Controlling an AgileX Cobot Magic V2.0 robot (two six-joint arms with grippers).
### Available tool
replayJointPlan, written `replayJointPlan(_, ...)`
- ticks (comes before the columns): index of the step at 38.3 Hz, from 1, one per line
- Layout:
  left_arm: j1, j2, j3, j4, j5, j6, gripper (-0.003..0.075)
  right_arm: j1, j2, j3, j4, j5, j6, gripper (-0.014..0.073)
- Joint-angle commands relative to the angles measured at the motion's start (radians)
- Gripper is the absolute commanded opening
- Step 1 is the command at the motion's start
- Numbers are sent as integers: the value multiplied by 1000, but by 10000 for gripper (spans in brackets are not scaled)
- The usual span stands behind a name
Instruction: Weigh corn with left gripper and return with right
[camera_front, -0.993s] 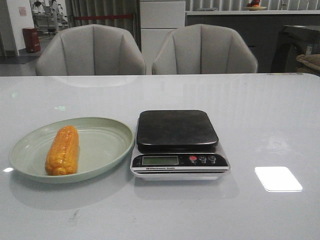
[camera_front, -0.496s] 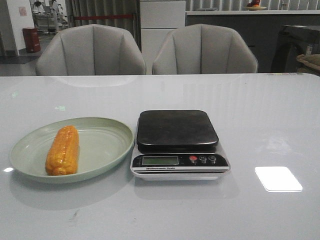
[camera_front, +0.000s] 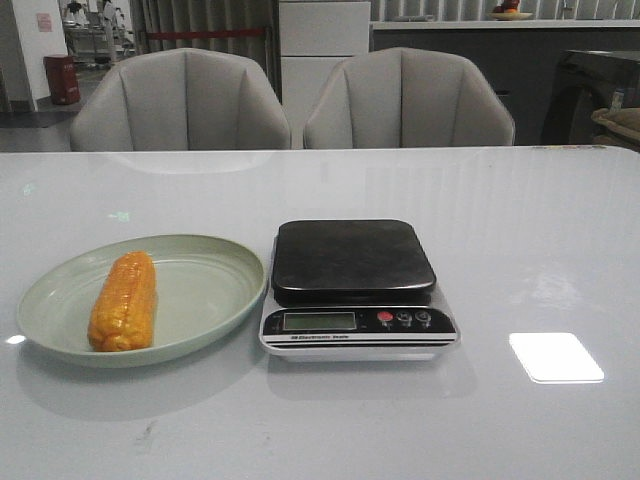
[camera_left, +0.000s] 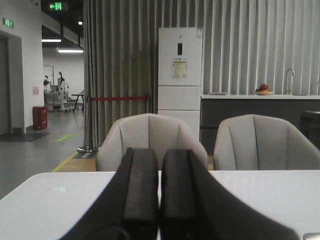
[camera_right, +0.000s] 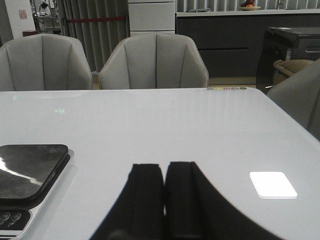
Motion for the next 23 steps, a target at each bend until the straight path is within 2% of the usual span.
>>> replayJointPlan(1, -1, 32, -90, -13, 14, -9, 113, -5, -20, 11, -8, -86, -11, 154)
replayJointPlan(13, -1, 317, -442, -46, 439, -9, 113, -5, -20, 11, -8, -86, -11, 154)
replayJointPlan(15, -1, 363, -462, -53, 478, -9, 113, -5, -20, 11, -8, -86, -11, 154)
replayJointPlan(23, -1, 472, -463, -58, 478, -9, 113, -5, -20, 11, -8, -86, -11, 154)
